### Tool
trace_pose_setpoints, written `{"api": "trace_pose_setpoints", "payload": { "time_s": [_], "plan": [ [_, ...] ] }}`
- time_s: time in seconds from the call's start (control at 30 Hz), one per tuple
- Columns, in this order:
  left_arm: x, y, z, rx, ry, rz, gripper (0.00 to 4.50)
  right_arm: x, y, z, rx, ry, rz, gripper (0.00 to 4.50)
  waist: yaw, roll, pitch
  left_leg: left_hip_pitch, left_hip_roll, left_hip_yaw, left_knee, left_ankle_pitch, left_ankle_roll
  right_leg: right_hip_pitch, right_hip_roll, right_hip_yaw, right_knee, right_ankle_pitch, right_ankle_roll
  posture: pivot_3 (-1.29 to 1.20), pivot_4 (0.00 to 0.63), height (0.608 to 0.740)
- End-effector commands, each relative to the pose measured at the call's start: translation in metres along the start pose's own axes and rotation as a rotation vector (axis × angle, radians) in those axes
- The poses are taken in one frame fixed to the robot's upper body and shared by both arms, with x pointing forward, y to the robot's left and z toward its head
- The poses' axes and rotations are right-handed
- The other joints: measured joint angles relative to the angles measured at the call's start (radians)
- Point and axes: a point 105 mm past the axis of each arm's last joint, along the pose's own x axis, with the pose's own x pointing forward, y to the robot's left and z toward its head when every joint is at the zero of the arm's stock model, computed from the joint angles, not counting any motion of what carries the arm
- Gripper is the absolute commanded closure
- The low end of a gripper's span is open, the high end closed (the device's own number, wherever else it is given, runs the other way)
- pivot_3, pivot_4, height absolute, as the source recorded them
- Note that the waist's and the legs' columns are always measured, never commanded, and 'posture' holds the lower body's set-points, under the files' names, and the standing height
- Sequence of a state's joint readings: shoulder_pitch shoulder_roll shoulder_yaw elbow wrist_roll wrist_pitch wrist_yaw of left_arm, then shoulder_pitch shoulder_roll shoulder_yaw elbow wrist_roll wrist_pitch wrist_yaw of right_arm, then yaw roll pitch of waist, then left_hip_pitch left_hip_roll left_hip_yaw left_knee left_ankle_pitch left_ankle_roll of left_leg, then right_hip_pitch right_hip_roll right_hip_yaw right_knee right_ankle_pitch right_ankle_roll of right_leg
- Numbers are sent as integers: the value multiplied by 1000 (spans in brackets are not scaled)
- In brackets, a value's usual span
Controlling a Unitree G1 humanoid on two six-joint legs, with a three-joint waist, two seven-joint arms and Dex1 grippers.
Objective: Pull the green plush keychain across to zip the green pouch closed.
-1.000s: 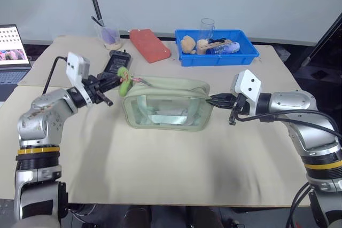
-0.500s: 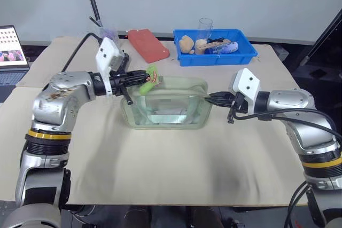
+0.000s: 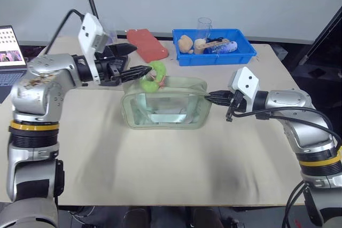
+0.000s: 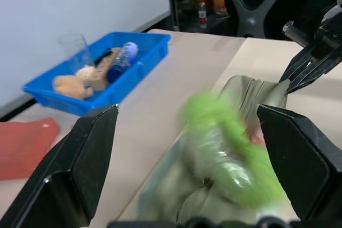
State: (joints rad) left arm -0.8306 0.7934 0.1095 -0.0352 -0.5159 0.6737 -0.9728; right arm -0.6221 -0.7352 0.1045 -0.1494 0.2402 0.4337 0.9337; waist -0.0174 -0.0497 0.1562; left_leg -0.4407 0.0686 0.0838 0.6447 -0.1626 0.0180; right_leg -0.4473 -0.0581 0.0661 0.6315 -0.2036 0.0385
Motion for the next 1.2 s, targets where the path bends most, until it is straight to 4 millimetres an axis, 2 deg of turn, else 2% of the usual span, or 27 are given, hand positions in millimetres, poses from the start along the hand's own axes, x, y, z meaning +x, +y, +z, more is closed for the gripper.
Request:
{"api": "trace_pose_setpoints", "payload": {
  "time_s": [0.03, 0.27, 0.4, 0.5, 0.53, 0.73, 0.8, 0.97, 1.13, 1.2],
  "plan": [
    [-17, -4, 2, -1, 9, 27, 36, -3, -8, 11, -46, -25, -29, 4500, 1, 0, 0, 0, 0, 0, 0, 0, 0, 0, 0, 0, 0, 0, 0, 0, 150, 740],
    [-27, -33, -35, -23, 123, -21, 36, -4, -8, 10, -50, -22, -16, 4500, 4, 0, 0, 0, 0, 0, 0, 0, 0, 0, 0, 0, 0, 0, -1, 0, 150, 740],
    [-24, -24, -62, 63, 185, 52, 36, -3, -7, 11, -55, -24, -7, 4500, 5, 0, 0, 0, 0, 0, 0, 0, 0, 0, -1, 0, 0, 0, -1, 0, 150, 740],
    [-20, -29, -68, 86, 192, 18, 842, -4, -7, 13, -62, -23, -3, 4500, 4, 0, 0, 0, 0, 1, 0, 0, 0, 0, -1, 0, 0, 0, -1, 0, 150, 740],
    [-19, -30, -68, 85, 188, 9, 1266, -4, -7, 14, -63, -25, -2, 4500, 4, 0, 0, 0, 0, 1, 0, 0, 0, 0, -1, 0, 0, 0, -1, 0, 150, 740],
    [-14, -32, -72, 105, 189, -15, 4324, -5, -1, 19, -51, -42, 16, 4500, 5, 0, 0, 0, 0, 1, -1, 0, 0, -1, -1, 0, 0, 0, -2, 0, 150, 740],
    [-12, -33, -72, 106, 185, -22, 4426, -7, -1, 19, -42, -40, 20, 4500, 4, 0, 0, 0, 0, 1, -1, 0, 0, -1, -1, 0, 0, 0, -2, 0, 150, 740],
    [-12, -31, -73, 118, 200, -27, 4500, -21, -13, 23, -47, -9, 31, 2764, 6, 0, 0, 0, 0, 1, -1, 0, 0, -1, -1, 0, 0, 0, -2, 0, 150, 740],
    [-14, -30, -76, 138, 217, -33, 4500, -18, -18, 57, -110, -68, 56, 997, 3, 0, 0, 0, 0, 1, -1, 0, 0, -2, -1, 0, 0, 0, -2, 0, 150, 740],
    [-15, -31, -78, 151, 230, -43, 4500, -3, -14, 79, -130, -139, 58, 359, 0, 0, 0, 0, 1, 1, -1, 0, 0, -3, -1, 0, 0, 0, -2, 0, 150, 740]
  ]
}}
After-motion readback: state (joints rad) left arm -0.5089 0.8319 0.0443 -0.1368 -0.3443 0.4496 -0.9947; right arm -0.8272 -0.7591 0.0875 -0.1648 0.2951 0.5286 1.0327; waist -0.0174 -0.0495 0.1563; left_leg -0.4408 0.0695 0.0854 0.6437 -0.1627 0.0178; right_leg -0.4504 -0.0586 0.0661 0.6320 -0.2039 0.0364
